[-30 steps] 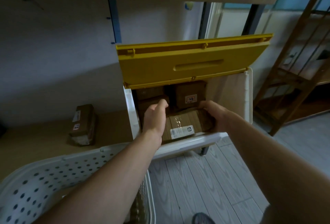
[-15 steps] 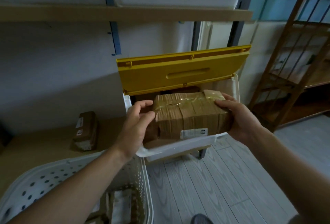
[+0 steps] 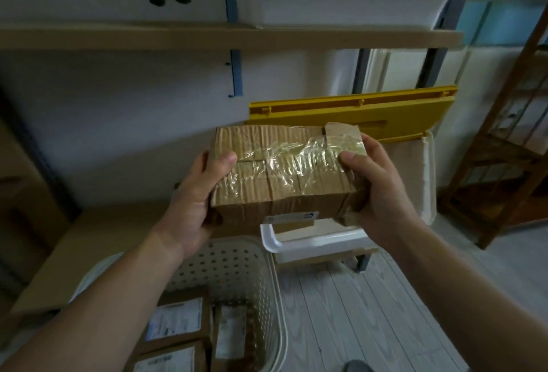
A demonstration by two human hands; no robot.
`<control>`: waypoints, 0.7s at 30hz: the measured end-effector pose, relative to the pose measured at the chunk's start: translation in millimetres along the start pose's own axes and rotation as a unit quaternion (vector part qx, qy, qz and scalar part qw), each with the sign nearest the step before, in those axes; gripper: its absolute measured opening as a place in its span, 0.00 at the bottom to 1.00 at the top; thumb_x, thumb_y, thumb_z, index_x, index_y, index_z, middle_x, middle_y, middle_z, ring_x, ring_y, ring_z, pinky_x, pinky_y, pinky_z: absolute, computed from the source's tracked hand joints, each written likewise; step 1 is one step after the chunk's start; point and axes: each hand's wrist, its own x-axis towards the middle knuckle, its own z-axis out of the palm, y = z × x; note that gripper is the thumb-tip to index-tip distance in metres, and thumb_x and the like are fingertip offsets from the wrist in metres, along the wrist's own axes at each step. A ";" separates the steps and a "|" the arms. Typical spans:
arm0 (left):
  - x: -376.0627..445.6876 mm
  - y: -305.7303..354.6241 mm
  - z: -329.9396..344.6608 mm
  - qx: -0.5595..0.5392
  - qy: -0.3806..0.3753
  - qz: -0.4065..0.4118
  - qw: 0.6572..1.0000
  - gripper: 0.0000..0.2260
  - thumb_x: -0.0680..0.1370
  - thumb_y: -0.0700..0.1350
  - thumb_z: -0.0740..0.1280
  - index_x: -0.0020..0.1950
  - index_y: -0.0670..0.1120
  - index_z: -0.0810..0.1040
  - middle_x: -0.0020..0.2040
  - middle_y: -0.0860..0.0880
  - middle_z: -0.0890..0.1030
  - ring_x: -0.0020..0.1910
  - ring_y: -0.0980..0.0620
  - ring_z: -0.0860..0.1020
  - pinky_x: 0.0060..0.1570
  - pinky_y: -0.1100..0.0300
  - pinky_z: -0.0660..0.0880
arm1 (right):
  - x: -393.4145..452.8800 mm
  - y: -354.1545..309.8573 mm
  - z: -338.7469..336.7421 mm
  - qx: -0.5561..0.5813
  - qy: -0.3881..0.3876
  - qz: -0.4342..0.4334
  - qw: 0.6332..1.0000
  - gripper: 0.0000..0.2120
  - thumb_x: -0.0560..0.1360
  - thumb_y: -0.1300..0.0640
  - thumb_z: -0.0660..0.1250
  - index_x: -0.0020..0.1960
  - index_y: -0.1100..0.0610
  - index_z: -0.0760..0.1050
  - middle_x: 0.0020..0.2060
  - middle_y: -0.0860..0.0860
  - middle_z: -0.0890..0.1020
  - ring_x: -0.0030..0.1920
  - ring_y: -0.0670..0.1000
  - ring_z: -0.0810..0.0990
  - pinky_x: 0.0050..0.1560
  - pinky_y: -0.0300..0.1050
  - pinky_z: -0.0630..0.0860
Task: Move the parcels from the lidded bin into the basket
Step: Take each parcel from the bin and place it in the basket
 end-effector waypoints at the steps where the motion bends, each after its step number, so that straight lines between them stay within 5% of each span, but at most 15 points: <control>1: -3.6 4.6 -8.6 0.010 -0.008 0.004 1.000 0.37 0.65 0.57 0.81 0.70 0.47 0.74 0.59 0.42 0.84 0.53 0.45 0.85 0.43 0.53 0.83 | -0.2 3.4 9.1 -0.002 -0.002 -0.009 1.000 0.32 0.67 0.54 0.74 0.70 0.48 0.70 0.61 0.56 0.82 0.55 0.59 0.85 0.45 0.58 0.82; 4: -15.6 12.5 -34.9 0.064 0.017 0.013 0.998 0.44 0.57 0.61 0.84 0.69 0.49 0.75 0.60 0.43 0.84 0.58 0.44 0.84 0.48 0.52 0.83 | -2.9 16.8 38.4 -0.034 0.002 -0.054 0.998 0.35 0.66 0.50 0.77 0.70 0.47 0.70 0.63 0.55 0.80 0.57 0.59 0.84 0.45 0.56 0.83; 9: -29.8 25.3 -70.1 0.080 0.100 0.028 0.991 0.25 0.71 0.54 0.72 0.66 0.48 0.77 0.59 0.43 0.85 0.58 0.43 0.84 0.52 0.48 0.80 | 0.5 33.1 88.0 -0.064 -0.010 -0.113 0.991 0.38 0.62 0.44 0.76 0.70 0.48 0.70 0.62 0.55 0.79 0.57 0.56 0.84 0.45 0.48 0.83; 18: -45.4 43.8 -119.5 0.083 0.170 0.093 0.978 0.22 0.74 0.52 0.69 0.67 0.46 0.78 0.59 0.43 0.84 0.58 0.44 0.83 0.48 0.51 0.81 | 17.7 66.9 146.3 -0.047 -0.043 -0.102 0.993 0.36 0.63 0.42 0.76 0.68 0.47 0.71 0.62 0.54 0.79 0.59 0.56 0.82 0.46 0.50 0.84; 21: -47.2 48.9 -130.9 0.087 0.194 0.117 0.970 0.17 0.77 0.51 0.70 0.64 0.48 0.79 0.57 0.45 0.85 0.57 0.45 0.84 0.47 0.52 0.82 | 28.5 80.0 161.4 -0.046 -0.061 -0.082 0.994 0.36 0.64 0.43 0.76 0.69 0.48 0.70 0.62 0.54 0.79 0.60 0.57 0.82 0.50 0.57 0.84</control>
